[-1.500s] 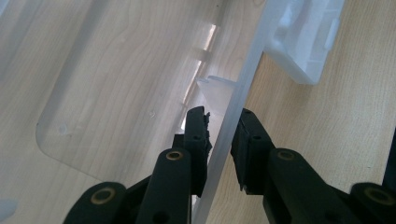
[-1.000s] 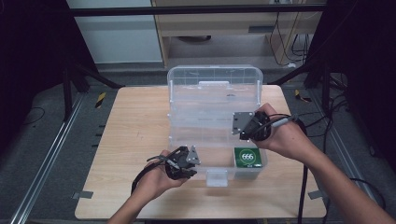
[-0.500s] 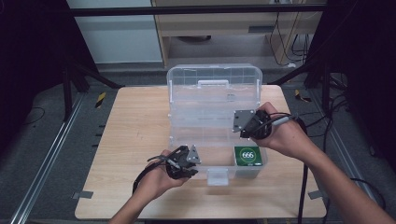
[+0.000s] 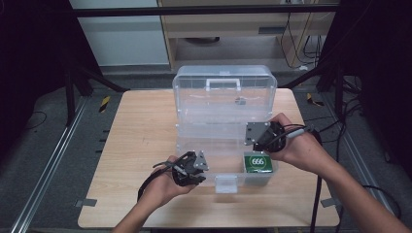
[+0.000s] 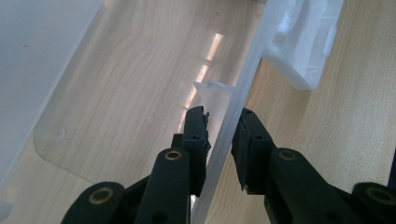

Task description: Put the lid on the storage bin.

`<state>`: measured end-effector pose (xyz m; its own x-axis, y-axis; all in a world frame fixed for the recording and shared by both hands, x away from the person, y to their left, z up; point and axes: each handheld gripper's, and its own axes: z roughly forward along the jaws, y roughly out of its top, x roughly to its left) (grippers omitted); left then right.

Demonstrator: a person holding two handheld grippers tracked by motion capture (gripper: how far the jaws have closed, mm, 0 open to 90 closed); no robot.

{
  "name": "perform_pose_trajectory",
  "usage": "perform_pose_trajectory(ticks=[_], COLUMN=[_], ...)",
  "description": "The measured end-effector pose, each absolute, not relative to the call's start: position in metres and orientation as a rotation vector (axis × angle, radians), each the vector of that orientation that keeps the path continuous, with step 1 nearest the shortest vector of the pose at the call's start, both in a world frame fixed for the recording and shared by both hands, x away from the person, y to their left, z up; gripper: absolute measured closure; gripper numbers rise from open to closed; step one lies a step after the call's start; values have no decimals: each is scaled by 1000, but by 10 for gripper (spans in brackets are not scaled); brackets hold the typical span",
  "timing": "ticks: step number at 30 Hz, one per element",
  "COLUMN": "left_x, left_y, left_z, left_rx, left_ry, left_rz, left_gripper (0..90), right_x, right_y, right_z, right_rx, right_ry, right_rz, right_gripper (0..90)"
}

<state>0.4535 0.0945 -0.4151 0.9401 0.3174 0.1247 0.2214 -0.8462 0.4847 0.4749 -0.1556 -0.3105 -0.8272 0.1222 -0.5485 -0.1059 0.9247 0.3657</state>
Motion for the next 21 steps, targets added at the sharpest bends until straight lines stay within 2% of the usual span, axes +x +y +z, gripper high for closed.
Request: perform_pose_trajectory(ticks=[21], left_x=[454], left_y=[96], left_z=[-415], left_rx=[2630], left_ry=[359], left_rz=[283], left_gripper=[747], right_x=[466], right_y=[-157], right_z=[-315], right_rx=[-14], right_ry=[2503], right_rz=[525], right_gripper=[855])
